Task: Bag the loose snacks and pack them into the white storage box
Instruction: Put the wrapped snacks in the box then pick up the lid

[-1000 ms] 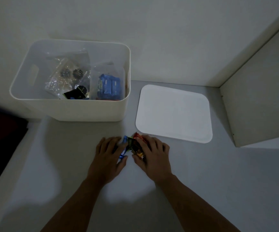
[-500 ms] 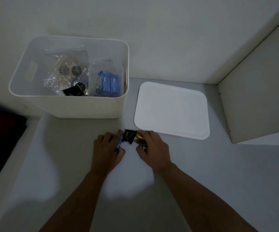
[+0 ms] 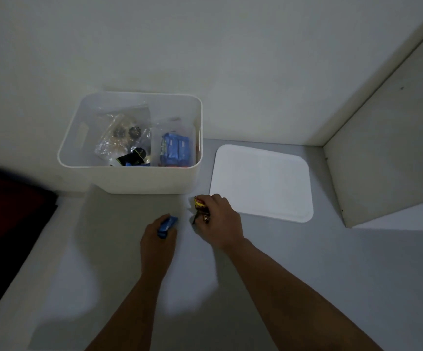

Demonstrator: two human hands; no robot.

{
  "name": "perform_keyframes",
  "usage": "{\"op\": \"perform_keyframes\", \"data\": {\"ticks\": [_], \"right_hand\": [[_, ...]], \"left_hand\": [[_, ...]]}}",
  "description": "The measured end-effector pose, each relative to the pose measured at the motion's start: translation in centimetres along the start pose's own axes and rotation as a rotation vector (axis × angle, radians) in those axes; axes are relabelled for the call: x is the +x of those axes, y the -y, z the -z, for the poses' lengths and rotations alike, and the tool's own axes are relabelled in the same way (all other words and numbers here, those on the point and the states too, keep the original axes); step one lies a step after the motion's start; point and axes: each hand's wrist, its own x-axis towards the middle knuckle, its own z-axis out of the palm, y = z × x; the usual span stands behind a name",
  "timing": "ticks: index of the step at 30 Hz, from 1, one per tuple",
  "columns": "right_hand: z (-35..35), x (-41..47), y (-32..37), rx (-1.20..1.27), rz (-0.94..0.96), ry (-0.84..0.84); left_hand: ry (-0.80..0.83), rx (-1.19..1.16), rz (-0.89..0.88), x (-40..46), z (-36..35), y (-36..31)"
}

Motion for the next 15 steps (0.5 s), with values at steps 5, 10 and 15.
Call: {"op": "perform_keyframes", "data": {"ticks": [5,10,15], "right_hand": [[-3.6,-0.6,-1.1,-0.297,0.117,0.123],[-4.1,-2.7,-1.2,-0.332,0.096,0.179],[-2.1,-4.2,-0.1,-0.185,-0.098,0.34]], "left_hand": [[0.045,-0.026,0.046,-0.1,0.0,1.7],[0.096,-0.013,0.063,-0.6,0.1,1.6],[0.16,-0.062,0.107,-1.0,1.7,1.6]]}}
